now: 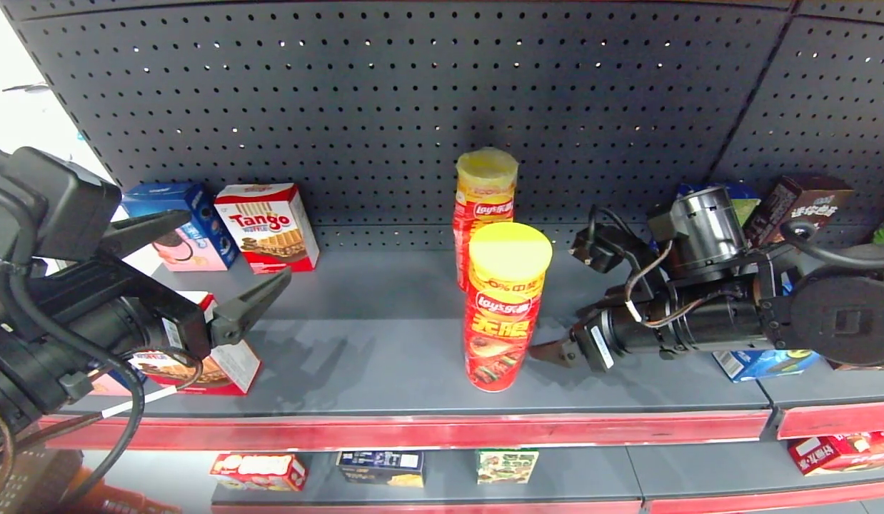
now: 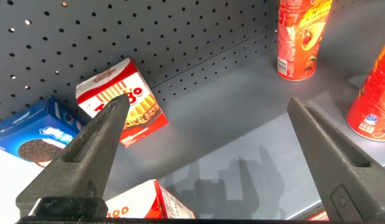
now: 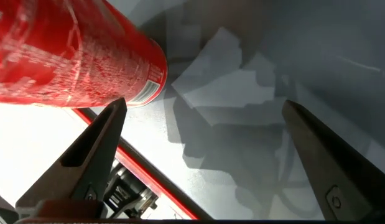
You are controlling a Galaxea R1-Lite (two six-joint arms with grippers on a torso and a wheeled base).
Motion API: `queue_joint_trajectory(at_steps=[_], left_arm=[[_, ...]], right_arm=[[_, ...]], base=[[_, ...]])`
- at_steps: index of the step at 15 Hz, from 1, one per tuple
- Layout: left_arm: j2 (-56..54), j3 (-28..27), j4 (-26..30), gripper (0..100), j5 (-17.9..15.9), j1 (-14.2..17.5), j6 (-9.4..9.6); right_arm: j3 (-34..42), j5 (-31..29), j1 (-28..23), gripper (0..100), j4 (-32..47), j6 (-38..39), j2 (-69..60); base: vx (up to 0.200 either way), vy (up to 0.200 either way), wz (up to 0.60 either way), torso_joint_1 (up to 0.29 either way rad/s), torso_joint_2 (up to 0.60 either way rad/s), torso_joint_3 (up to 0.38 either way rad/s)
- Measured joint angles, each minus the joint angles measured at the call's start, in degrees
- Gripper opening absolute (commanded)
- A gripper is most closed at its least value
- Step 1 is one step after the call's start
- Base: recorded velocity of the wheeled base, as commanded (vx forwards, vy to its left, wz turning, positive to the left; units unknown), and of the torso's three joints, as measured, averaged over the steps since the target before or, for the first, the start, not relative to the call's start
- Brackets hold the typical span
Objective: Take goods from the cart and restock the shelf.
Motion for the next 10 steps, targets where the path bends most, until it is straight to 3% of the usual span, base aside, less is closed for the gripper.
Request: queue_joint_trajectory(at_steps=[10], left_arm=[[0.06, 0.02, 0.00, 100, -0.02, 0.05, 0.00]], right_arm=[[-1.29, -0.05, 0.20, 100, -1.23, -0.21, 2.23]], base=[[0.000, 0.000, 0.00, 0.000, 0.00, 0.000]])
